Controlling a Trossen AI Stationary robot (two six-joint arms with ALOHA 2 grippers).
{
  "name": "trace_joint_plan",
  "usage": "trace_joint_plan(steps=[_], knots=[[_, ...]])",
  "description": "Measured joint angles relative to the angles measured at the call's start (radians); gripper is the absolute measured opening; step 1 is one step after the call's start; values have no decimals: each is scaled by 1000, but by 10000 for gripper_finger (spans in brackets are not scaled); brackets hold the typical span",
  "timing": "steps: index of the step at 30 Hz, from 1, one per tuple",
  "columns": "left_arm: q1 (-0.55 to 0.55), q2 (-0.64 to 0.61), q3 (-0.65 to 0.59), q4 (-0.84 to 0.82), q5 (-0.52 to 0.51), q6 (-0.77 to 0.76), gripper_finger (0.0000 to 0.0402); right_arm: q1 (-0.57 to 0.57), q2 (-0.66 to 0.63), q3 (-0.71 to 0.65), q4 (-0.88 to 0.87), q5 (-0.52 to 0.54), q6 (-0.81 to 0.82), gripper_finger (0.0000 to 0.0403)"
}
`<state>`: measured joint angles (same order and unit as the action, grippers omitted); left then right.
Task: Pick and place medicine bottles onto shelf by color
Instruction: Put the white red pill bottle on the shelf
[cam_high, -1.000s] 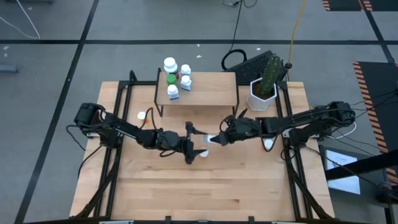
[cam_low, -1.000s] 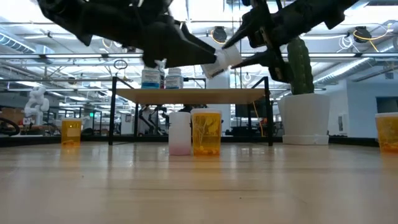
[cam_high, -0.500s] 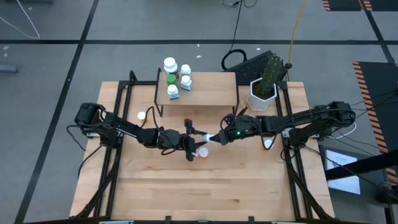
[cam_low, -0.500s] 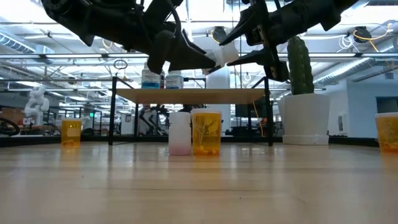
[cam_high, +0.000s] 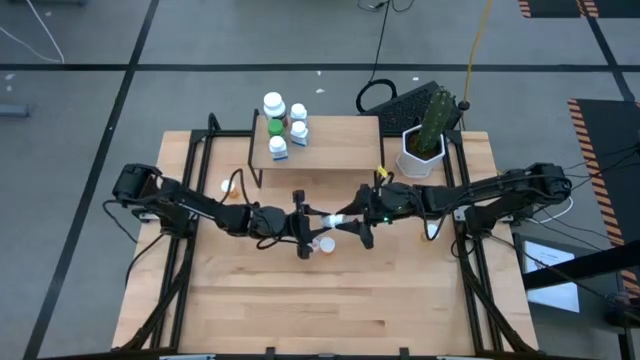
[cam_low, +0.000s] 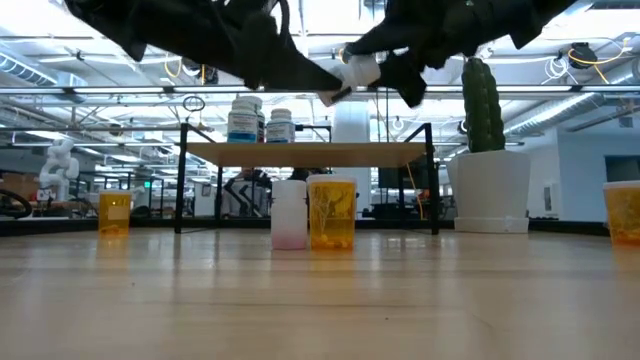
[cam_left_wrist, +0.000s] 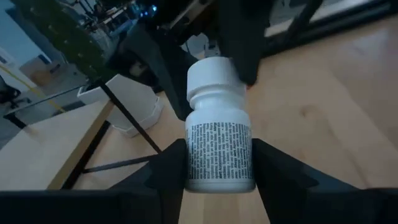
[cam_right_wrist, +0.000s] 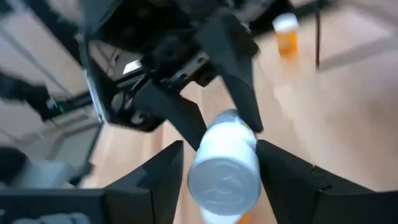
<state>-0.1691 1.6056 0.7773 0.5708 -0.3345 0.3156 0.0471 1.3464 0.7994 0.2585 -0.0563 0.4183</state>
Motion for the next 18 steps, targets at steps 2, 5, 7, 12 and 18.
trace_joint_plan(steps=[2, 5, 7, 12, 18], knots=[[1, -34, 0, -40, 8, -43, 165, 0, -11, 0, 19, -3, -137, 207], [15, -85, 0, -101, 88, -122, 154, 1, -19, 3, 78, -32, -369, 229], [29, -119, 0, -129, 191, -180, 154, 8, -33, 2, 89, -56, -503, 245], [76, -155, 0, -109, 521, -273, 165, 49, -34, 3, 198, -77, -700, 274], [139, -152, 0, -12, 804, -379, 158, 105, -34, 2, 216, -203, -895, 285]])
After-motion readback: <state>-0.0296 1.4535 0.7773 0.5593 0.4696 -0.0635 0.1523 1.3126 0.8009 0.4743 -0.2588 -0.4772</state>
